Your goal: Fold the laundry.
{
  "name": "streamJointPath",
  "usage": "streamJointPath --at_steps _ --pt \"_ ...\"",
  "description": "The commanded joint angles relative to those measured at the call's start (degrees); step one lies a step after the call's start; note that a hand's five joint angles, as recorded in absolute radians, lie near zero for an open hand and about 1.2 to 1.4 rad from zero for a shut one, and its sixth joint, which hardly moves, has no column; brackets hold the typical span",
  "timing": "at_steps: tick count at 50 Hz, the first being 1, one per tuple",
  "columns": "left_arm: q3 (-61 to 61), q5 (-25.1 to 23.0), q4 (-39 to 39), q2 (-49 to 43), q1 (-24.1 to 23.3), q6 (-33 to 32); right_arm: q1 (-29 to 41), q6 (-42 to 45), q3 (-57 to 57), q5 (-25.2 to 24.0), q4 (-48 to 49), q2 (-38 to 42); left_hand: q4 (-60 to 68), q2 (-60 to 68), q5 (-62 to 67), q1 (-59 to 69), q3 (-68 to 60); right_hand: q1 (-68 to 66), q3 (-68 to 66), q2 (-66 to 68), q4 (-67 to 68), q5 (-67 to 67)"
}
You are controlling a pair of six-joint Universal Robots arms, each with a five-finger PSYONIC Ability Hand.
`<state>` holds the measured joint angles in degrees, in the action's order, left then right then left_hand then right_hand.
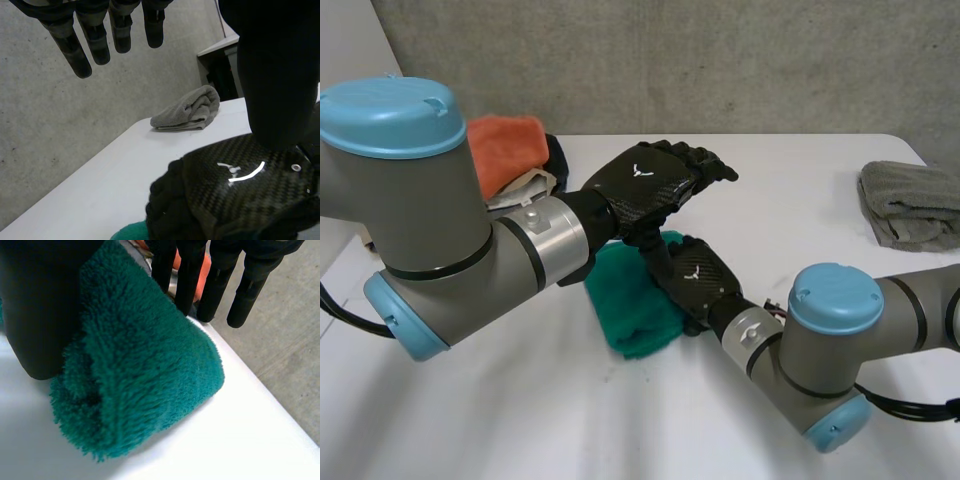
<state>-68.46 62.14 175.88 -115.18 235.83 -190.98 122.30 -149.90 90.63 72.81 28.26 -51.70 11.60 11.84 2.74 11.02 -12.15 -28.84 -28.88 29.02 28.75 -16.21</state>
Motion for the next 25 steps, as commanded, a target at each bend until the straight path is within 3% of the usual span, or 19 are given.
streamJointPath --at_steps 1,4,11,16,25 --pt "-0.01 0.00 -0.01 0.13 0.07 0.00 0.04 0.05 -3.08 0.05 -0.40 1.51 1.47 1.24 0.33 2.05 -0.92 -1.25 -1.22 1.08 1.35 -3.89" --pt "-0.09 0.00 -0.01 0.13 0.07 0.00 0.04 0.05 -3.88 -0.13 -0.40 2.39 1.31 1.07 0.17 1.88 -0.75 -3.43 -3.40 3.26 3.53 -6.07" --pt "-0.09 0.00 -0.01 0.13 0.16 0.00 0.04 -0.21 -6.60 -0.30 -0.31 3.10 1.31 1.07 0.16 1.88 -0.75 -51.12 -51.09 50.94 51.21 -53.75" --pt "0.17 0.00 -0.01 0.31 0.95 0.00 -0.22 -1.18 -8.79 -0.04 -0.13 1.52 1.14 0.90 0.00 1.71 -0.58 -51.16 -51.12 50.98 51.25 -53.79" --pt "0.79 2.45 3.06 3.20 2.18 0.44 -9.61 -3.11 -17.75 -0.39 0.04 -2.43 1.14 0.90 0.00 1.71 -0.58 -51.16 -51.12 50.98 51.25 -53.79"
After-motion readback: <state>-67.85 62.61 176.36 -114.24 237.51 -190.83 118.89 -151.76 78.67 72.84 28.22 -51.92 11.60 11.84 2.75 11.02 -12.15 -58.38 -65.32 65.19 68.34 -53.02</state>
